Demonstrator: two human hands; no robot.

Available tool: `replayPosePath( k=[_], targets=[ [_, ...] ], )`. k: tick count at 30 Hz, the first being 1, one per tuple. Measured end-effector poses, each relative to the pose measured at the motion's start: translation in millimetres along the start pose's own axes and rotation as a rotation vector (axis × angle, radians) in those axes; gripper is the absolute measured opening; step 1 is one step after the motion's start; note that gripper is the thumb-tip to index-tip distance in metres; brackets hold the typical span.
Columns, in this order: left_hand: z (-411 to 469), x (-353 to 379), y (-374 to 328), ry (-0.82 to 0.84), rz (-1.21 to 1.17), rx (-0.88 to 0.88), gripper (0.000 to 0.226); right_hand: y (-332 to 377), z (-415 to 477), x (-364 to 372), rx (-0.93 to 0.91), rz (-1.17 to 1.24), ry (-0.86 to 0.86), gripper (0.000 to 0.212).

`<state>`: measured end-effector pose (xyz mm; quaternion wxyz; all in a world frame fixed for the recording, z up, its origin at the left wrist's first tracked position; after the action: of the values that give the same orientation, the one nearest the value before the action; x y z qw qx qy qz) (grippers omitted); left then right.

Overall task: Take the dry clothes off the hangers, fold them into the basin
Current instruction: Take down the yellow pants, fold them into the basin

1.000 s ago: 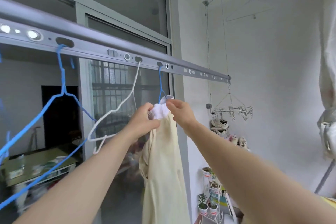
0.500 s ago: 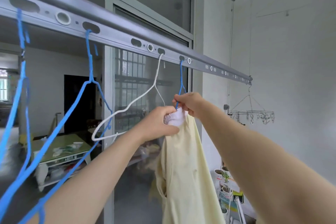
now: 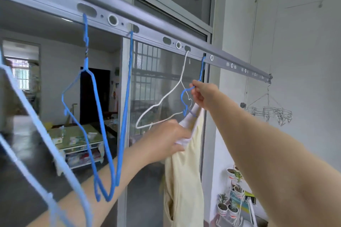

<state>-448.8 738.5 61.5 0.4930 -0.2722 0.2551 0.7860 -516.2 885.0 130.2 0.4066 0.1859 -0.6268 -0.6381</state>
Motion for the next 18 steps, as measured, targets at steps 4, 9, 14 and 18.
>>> replayPosePath(
  k=[4, 9, 14, 18],
  targets=[
    [-7.3, 1.9, -7.3, -0.066, -0.071, 0.069, 0.013, 10.7, -7.6, 0.6, 0.037, 0.141, 0.077, 0.029],
    [20.2, -17.1, 8.4, -0.341, -0.188, -0.035, 0.021, 5.3, -24.0, -19.1, -0.02, 0.228, 0.147, 0.035],
    [28.9, 10.0, 11.3, -0.366, -0.332, -0.198, 0.012, -13.0, -29.9, -64.1, -0.202, 0.006, -0.038, 0.037],
    [28.6, 49.7, 17.0, -0.307, -0.31, -0.377, 0.01, -55.5, -43.0, -111.6, -0.129, -0.084, -0.142, 0.035]
  ],
)
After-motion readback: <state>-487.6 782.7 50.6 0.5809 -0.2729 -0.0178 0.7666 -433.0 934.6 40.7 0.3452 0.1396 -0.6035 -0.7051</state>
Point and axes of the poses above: each hand's wrist, its own z-axis towards the middle knuckle, its own x-axis out of the palm, y = z × x, the point moved 9 cm from there along z, towards the middle knuckle, and after that the axes turned 10 degrees about -y, right-handed, at the moved point
